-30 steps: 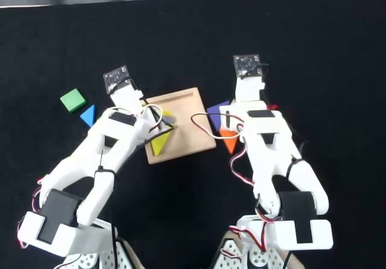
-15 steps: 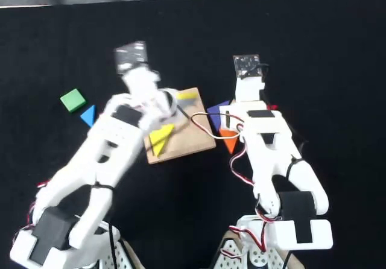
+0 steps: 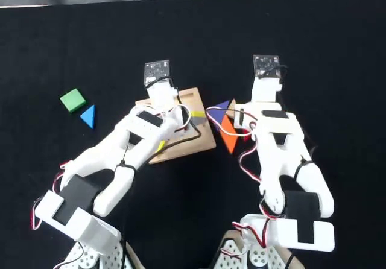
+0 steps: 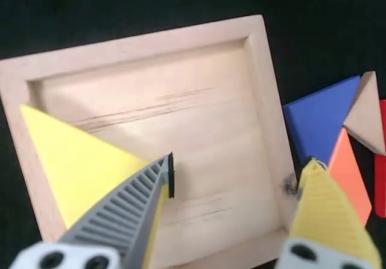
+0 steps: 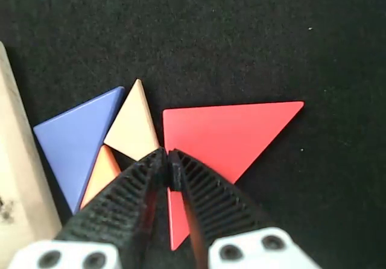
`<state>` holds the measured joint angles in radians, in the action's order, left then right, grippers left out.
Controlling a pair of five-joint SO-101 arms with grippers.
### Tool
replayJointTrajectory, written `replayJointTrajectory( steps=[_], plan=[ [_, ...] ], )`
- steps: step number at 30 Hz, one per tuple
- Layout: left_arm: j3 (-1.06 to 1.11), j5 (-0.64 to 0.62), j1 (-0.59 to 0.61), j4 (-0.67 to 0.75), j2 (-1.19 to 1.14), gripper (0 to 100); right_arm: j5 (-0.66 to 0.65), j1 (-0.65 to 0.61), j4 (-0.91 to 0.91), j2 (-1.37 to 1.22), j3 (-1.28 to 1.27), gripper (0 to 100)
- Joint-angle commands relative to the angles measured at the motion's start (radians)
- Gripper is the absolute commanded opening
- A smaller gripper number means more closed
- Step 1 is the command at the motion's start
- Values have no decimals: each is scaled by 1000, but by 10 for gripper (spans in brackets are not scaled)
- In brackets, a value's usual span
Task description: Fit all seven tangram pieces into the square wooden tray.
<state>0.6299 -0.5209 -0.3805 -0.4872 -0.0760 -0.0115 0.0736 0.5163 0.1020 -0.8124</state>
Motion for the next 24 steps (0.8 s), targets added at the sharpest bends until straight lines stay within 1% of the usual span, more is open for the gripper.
replayJointTrajectory(
  steps=[1, 8, 16, 22, 24],
  plan=[
    [-28, 9, 4, -34, -2, 335, 6, 15, -20, 18, 15, 12],
    [-33, 9, 42, -84, 14, 335, 5, 14, -20, 18, 15, 12],
    [-1, 11, 33, -86, 199, 335, 5, 14, -20, 18, 16, 13],
    [97, 9, 36, -87, 295, 335, 5, 14, -20, 18, 16, 13],
    [150, 9, 38, -115, 310, 335, 3, 14, -20, 18, 16, 13]
  ],
)
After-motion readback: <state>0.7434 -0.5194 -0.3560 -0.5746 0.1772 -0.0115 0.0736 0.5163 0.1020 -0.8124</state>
